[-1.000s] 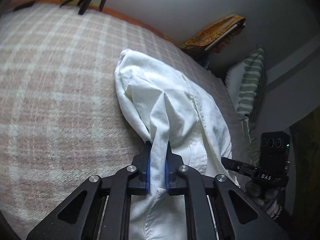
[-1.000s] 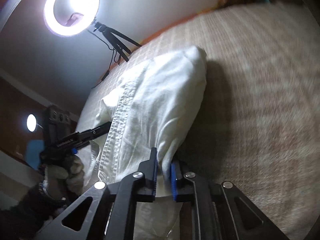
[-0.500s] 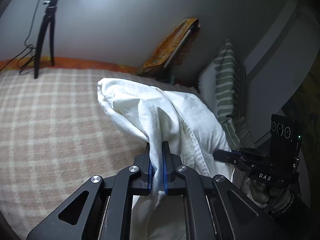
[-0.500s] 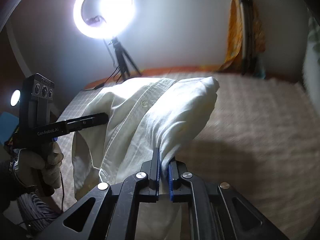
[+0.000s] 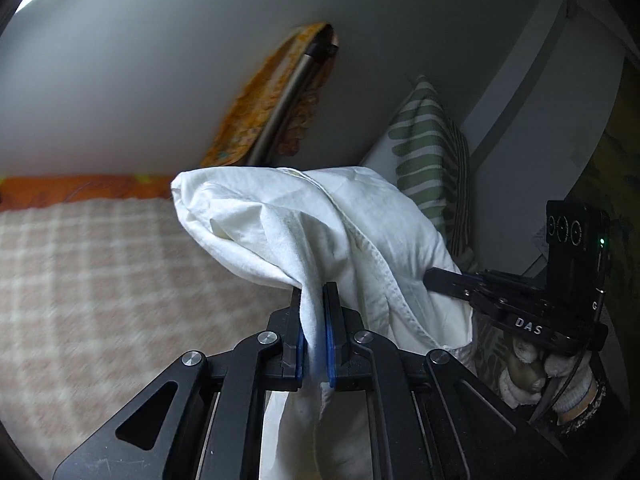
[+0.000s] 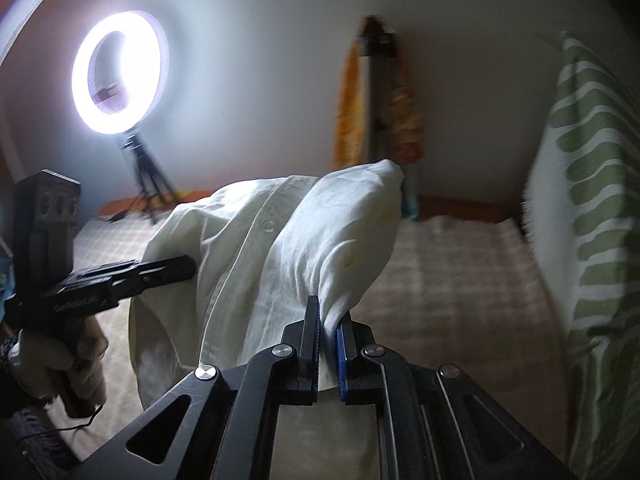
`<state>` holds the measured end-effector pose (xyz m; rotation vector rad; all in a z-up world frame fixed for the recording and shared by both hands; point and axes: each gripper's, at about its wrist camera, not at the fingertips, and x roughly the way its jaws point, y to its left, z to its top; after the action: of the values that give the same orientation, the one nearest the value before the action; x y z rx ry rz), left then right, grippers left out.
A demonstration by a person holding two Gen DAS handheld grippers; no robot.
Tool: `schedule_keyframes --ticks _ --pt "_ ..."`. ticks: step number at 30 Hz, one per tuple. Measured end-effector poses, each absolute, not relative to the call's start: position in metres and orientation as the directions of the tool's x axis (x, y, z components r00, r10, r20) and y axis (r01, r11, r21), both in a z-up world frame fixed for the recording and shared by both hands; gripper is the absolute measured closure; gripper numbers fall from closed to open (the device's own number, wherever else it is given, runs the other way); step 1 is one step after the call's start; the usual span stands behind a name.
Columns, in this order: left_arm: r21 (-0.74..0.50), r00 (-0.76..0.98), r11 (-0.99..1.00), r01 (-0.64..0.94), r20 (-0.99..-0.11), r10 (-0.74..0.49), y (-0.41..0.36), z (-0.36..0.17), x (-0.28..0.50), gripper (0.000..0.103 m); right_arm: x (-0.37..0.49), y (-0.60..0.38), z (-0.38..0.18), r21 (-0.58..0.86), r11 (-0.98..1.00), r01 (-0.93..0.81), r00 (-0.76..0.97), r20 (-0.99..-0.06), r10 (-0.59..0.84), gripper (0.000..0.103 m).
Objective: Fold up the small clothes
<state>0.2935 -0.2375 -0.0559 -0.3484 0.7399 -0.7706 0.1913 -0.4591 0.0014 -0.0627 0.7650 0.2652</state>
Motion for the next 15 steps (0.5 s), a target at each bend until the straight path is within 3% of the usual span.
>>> schedule_keyframes --ticks 8,15 --pt "-0.553 0.451 0.668 0.498 -0.493 -0.744 -0.307 -0.083 0.346 0.097 0.244 -0.521 -0.018 -0.007 0.988 -0.154 0.713 -0.693 0.106 0.099" --pt "-0.539 0.421 0.705 0.461 -0.566 -0.709 -0.34 -0.122 0.364 0.097 0.28 -0.557 -0.062 0.02 0.998 -0.064 0.684 -0.727 0.059 0.099"
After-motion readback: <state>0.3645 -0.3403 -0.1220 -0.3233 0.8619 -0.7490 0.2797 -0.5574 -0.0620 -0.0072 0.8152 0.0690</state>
